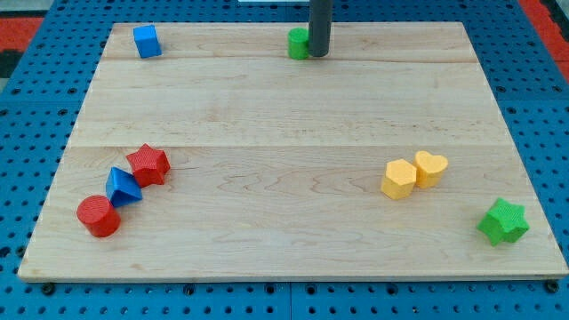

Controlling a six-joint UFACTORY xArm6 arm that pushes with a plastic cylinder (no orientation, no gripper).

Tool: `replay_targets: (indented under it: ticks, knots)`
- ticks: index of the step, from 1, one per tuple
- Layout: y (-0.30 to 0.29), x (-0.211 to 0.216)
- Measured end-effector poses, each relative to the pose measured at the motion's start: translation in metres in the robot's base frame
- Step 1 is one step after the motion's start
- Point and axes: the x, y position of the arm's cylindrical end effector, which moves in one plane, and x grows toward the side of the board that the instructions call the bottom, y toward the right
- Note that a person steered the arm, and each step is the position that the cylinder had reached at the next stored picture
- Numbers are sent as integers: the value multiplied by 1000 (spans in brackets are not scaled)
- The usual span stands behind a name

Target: Slide the green star between the yellow hexagon and yellow heart

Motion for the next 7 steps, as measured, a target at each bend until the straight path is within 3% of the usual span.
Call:
replay_targets:
  ticks: [1,3,4,5,6,7]
  knots:
    - [18,10]
    - [-39,-11]
    - [17,45]
    - [129,109]
    - [247,136]
    - [294,231]
